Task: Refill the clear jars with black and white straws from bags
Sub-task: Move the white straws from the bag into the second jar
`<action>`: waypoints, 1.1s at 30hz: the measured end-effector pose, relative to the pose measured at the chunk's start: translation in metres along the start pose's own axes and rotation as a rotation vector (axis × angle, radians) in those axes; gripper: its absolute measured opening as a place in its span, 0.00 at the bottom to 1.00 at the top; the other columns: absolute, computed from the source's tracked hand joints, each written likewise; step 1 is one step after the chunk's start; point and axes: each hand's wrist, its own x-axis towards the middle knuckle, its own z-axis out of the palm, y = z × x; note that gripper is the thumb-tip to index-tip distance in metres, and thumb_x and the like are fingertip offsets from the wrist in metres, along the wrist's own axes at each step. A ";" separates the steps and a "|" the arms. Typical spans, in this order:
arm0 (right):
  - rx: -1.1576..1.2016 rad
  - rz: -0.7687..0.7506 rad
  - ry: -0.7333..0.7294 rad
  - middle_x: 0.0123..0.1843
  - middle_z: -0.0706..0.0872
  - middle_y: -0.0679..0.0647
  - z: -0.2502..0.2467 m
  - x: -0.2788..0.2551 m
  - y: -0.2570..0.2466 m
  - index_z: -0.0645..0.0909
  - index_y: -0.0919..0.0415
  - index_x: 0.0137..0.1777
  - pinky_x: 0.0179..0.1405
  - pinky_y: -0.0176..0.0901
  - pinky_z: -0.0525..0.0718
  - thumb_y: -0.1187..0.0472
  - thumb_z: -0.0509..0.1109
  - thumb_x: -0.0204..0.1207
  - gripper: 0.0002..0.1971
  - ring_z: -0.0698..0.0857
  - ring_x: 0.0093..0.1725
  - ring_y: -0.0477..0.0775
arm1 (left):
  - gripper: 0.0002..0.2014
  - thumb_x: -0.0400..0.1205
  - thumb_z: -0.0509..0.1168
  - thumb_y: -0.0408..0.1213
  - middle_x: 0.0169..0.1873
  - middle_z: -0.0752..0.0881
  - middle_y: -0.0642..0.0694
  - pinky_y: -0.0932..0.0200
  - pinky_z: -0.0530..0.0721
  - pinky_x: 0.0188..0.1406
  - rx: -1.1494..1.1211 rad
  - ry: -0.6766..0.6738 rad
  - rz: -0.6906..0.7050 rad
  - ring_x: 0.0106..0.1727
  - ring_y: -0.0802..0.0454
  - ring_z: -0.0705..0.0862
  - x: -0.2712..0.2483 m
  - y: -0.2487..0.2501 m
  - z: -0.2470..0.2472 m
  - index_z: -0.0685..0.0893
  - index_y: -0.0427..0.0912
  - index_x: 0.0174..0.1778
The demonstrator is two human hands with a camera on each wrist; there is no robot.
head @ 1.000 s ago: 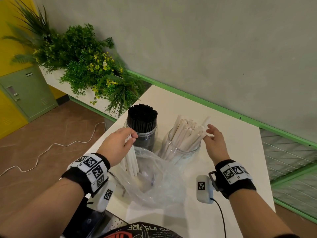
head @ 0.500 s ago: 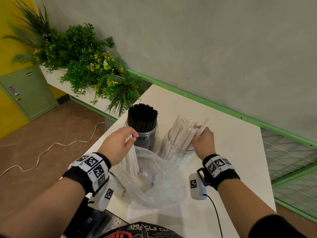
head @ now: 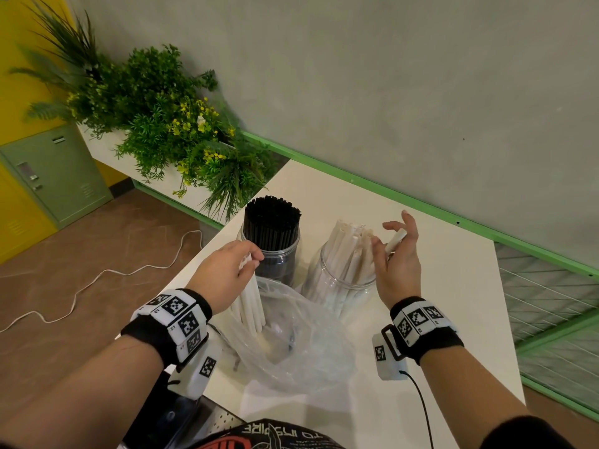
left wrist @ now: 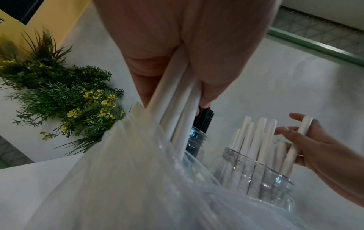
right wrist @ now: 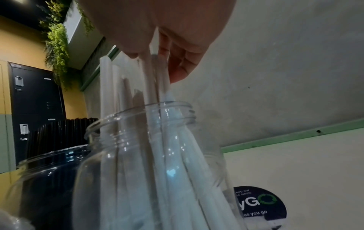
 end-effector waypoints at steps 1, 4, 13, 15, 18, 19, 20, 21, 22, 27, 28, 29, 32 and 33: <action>-0.013 -0.031 0.015 0.64 0.77 0.42 -0.001 0.000 0.000 0.53 0.43 0.78 0.39 0.46 0.80 0.55 0.65 0.82 0.30 0.81 0.34 0.50 | 0.05 0.84 0.60 0.39 0.52 0.83 0.54 0.54 0.79 0.49 0.000 -0.001 0.002 0.49 0.53 0.83 0.000 0.000 0.000 0.78 0.55 0.50; -0.024 -0.089 0.040 0.65 0.77 0.43 -0.005 0.002 0.002 0.52 0.42 0.79 0.39 0.46 0.82 0.59 0.68 0.81 0.33 0.81 0.36 0.50 | 0.05 0.84 0.60 0.39 0.52 0.83 0.54 0.55 0.79 0.49 -0.002 -0.001 0.002 0.50 0.54 0.82 -0.001 -0.001 0.000 0.77 0.56 0.49; -0.289 -0.250 -0.009 0.63 0.80 0.55 -0.014 -0.007 0.012 0.83 0.58 0.65 0.53 0.41 0.73 0.46 0.56 0.83 0.22 0.73 0.56 0.52 | 0.05 0.84 0.60 0.39 0.52 0.83 0.54 0.50 0.82 0.51 -0.015 0.001 0.010 0.49 0.52 0.83 -0.001 -0.001 0.000 0.78 0.55 0.50; -0.289 -0.249 0.015 0.63 0.77 0.56 -0.013 -0.011 0.011 0.81 0.59 0.68 0.56 0.42 0.72 0.46 0.59 0.81 0.22 0.71 0.56 0.51 | 0.05 0.84 0.60 0.39 0.53 0.83 0.53 0.49 0.82 0.51 -0.017 -0.003 0.006 0.49 0.52 0.83 -0.001 -0.001 0.000 0.78 0.55 0.50; -0.346 -0.334 -0.012 0.59 0.77 0.58 -0.009 -0.015 0.004 0.82 0.60 0.65 0.57 0.45 0.75 0.42 0.66 0.76 0.25 0.73 0.55 0.55 | 0.05 0.84 0.60 0.39 0.53 0.83 0.53 0.50 0.82 0.51 -0.016 -0.008 0.001 0.49 0.53 0.83 -0.001 -0.001 -0.001 0.78 0.56 0.50; -0.380 -0.358 -0.031 0.57 0.78 0.57 -0.006 -0.015 0.001 0.82 0.60 0.63 0.56 0.46 0.76 0.40 0.67 0.75 0.27 0.75 0.54 0.56 | 0.05 0.84 0.60 0.39 0.53 0.83 0.54 0.51 0.82 0.51 -0.017 -0.009 0.002 0.50 0.53 0.83 -0.001 0.000 -0.001 0.78 0.56 0.50; -0.412 -0.369 -0.054 0.56 0.79 0.57 -0.003 -0.016 -0.002 0.81 0.61 0.63 0.56 0.47 0.77 0.39 0.68 0.73 0.28 0.76 0.53 0.56 | 0.05 0.84 0.60 0.39 0.53 0.83 0.54 0.51 0.81 0.51 -0.016 -0.010 0.002 0.50 0.53 0.83 -0.001 0.001 -0.001 0.78 0.55 0.50; -0.427 -0.362 -0.077 0.56 0.80 0.56 0.001 -0.017 -0.004 0.79 0.62 0.64 0.56 0.47 0.79 0.39 0.70 0.72 0.29 0.77 0.53 0.56 | 0.05 0.84 0.60 0.39 0.53 0.83 0.54 0.52 0.81 0.51 -0.015 -0.010 0.001 0.50 0.54 0.83 -0.001 0.001 -0.001 0.78 0.55 0.50; -0.417 -0.333 -0.099 0.57 0.79 0.56 0.003 -0.017 -0.006 0.77 0.62 0.66 0.54 0.48 0.81 0.41 0.73 0.72 0.30 0.78 0.53 0.56 | 0.05 0.84 0.60 0.39 0.54 0.83 0.54 0.52 0.81 0.51 -0.013 -0.011 0.000 0.51 0.54 0.83 -0.001 0.002 -0.001 0.78 0.55 0.50; -0.252 -0.245 -0.089 0.67 0.70 0.58 0.007 -0.011 -0.004 0.59 0.58 0.81 0.44 0.43 0.84 0.66 0.73 0.73 0.38 0.76 0.48 0.48 | 0.05 0.84 0.60 0.38 0.54 0.83 0.54 0.52 0.81 0.51 -0.010 -0.013 0.000 0.51 0.53 0.82 0.000 0.002 -0.001 0.78 0.55 0.50; -0.294 -0.276 -0.051 0.69 0.69 0.59 0.006 -0.008 -0.002 0.58 0.59 0.81 0.50 0.45 0.83 0.69 0.72 0.72 0.39 0.76 0.51 0.51 | 0.05 0.84 0.60 0.38 0.54 0.83 0.53 0.52 0.81 0.51 -0.011 -0.014 0.000 0.51 0.53 0.82 0.001 0.001 -0.001 0.78 0.55 0.50; -0.368 -0.298 -0.007 0.71 0.69 0.61 0.005 -0.005 0.001 0.60 0.60 0.81 0.56 0.50 0.80 0.71 0.72 0.71 0.39 0.75 0.56 0.56 | 0.05 0.84 0.60 0.38 0.54 0.83 0.53 0.52 0.81 0.51 -0.012 -0.015 -0.002 0.50 0.53 0.82 0.001 0.001 0.000 0.78 0.55 0.50; -0.499 -0.303 0.035 0.77 0.70 0.61 0.003 0.002 0.003 0.64 0.61 0.80 0.65 0.61 0.76 0.72 0.69 0.72 0.35 0.71 0.68 0.64 | 0.06 0.84 0.60 0.38 0.53 0.83 0.54 0.52 0.81 0.50 -0.008 -0.011 0.002 0.50 0.53 0.83 0.001 0.000 0.000 0.77 0.57 0.49; -0.465 -0.336 -0.004 0.78 0.69 0.60 0.002 0.004 0.003 0.65 0.61 0.80 0.69 0.60 0.74 0.72 0.66 0.74 0.33 0.71 0.71 0.63 | 0.06 0.84 0.60 0.38 0.53 0.83 0.54 0.52 0.81 0.50 -0.009 -0.011 0.002 0.50 0.53 0.83 0.001 0.000 0.000 0.76 0.57 0.49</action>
